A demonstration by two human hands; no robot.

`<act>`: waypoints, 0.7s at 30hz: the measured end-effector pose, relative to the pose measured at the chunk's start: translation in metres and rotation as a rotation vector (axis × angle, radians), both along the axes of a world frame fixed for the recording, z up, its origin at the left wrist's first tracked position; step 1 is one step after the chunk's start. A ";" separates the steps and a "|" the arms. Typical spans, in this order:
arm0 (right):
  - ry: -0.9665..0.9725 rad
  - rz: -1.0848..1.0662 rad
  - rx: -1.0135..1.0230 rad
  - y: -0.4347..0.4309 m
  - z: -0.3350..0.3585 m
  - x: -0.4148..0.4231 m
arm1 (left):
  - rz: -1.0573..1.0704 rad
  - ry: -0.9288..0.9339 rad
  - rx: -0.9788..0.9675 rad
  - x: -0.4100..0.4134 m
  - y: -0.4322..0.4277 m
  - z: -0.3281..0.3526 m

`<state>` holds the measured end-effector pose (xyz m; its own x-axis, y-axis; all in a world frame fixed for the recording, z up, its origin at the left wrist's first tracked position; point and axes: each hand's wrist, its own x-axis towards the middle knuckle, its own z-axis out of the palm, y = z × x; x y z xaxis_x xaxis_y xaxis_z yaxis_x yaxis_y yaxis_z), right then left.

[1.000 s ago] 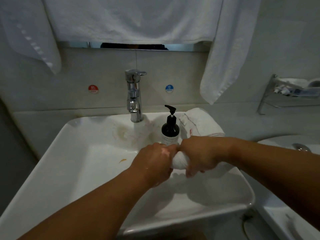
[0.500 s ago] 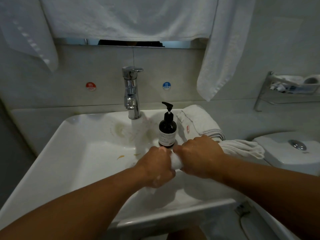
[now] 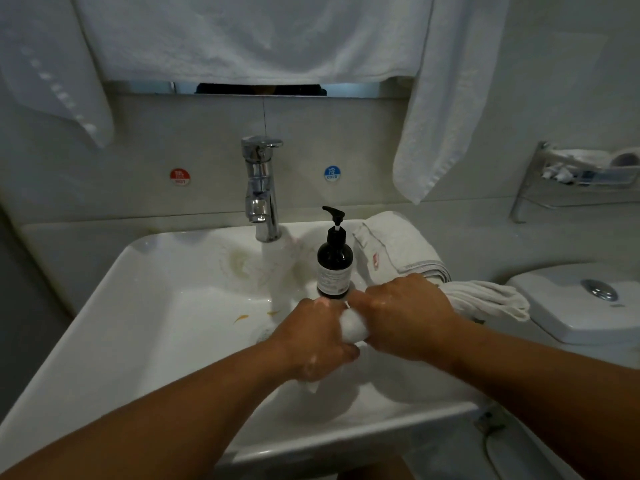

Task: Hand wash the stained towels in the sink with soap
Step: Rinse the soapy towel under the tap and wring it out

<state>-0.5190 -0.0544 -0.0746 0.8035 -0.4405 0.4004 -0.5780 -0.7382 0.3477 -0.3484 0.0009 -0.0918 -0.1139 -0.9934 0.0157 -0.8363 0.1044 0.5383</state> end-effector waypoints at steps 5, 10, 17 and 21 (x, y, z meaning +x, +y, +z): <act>-0.069 0.011 0.008 -0.004 0.004 -0.007 | -0.047 -0.006 -0.091 0.011 -0.001 0.006; 0.135 -0.121 0.313 0.010 0.035 -0.003 | -0.043 -0.117 -0.164 0.016 -0.003 0.007; 0.324 -0.305 0.806 -0.010 0.061 0.032 | -0.034 -0.222 -0.472 0.015 -0.004 0.008; 0.266 -0.315 0.784 -0.002 0.048 0.031 | 0.012 -0.246 -0.397 0.015 -0.006 0.002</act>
<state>-0.4880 -0.0565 -0.0264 0.6223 -0.7261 -0.2923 -0.7666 -0.6408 -0.0403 -0.3338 -0.0047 -0.0897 -0.1508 -0.9171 0.3691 -0.9364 0.2522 0.2440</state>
